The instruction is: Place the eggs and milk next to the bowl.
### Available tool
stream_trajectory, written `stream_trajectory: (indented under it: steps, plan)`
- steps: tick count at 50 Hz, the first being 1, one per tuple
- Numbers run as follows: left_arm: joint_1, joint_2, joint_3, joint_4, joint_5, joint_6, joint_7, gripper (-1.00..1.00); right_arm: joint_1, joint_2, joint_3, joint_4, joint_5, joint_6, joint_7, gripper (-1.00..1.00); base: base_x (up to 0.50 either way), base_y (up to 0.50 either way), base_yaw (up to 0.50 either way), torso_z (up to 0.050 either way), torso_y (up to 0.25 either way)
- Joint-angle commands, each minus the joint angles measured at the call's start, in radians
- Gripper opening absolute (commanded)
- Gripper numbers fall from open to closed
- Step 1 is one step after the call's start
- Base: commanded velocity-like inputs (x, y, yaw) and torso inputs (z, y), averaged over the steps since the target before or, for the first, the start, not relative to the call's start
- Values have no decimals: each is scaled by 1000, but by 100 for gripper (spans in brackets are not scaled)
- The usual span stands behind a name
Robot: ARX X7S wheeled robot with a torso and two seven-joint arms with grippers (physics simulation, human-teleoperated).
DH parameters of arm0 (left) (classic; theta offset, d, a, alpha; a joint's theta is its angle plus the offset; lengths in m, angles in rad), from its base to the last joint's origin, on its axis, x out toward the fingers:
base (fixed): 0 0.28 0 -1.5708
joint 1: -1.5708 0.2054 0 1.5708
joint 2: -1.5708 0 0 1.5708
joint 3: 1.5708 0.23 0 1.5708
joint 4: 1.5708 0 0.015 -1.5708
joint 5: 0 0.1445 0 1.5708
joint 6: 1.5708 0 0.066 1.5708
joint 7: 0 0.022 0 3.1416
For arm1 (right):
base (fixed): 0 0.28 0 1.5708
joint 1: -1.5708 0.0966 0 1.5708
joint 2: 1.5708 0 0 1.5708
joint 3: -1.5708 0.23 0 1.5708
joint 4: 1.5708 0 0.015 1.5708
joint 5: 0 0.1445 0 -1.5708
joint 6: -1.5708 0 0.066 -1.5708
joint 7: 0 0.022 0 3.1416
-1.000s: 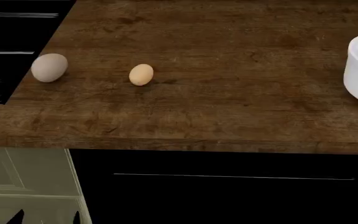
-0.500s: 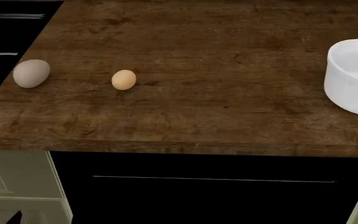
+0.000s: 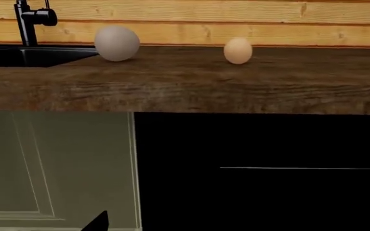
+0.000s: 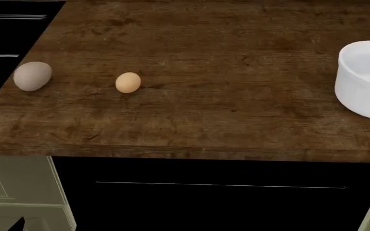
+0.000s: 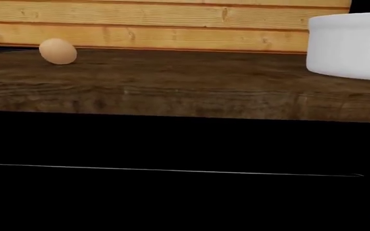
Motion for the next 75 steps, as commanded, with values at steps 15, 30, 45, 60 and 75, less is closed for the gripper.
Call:
stream_trajectory:
  steps: [15, 30, 45, 60, 75]
  plan:
    - [4, -26, 27, 51, -37, -33, 9, 100, 2, 12, -14, -18, 17, 3, 19, 100, 0, 0, 0, 50, 0]
    - [5, -48, 47, 77, -33, -37, -5, 100, 9, 27, -37, -55, 30, 29, 36, 100, 0, 0, 0, 50, 0]
    - [-38, -83, 35, 188, -61, -161, -28, 100, 60, 60, -43, -154, 37, 105, 49, 100, 0, 0, 0, 50, 0]
    - [-235, -160, -62, 407, -228, -485, -36, 100, 229, 125, 2, -307, 69, 302, 48, 100, 0, 0, 0, 1, 0]
    - [-374, -223, -113, 468, -314, -679, -49, 100, 309, 149, 32, -367, 108, 401, 51, 100, 0, 0, 0, 0, 0]
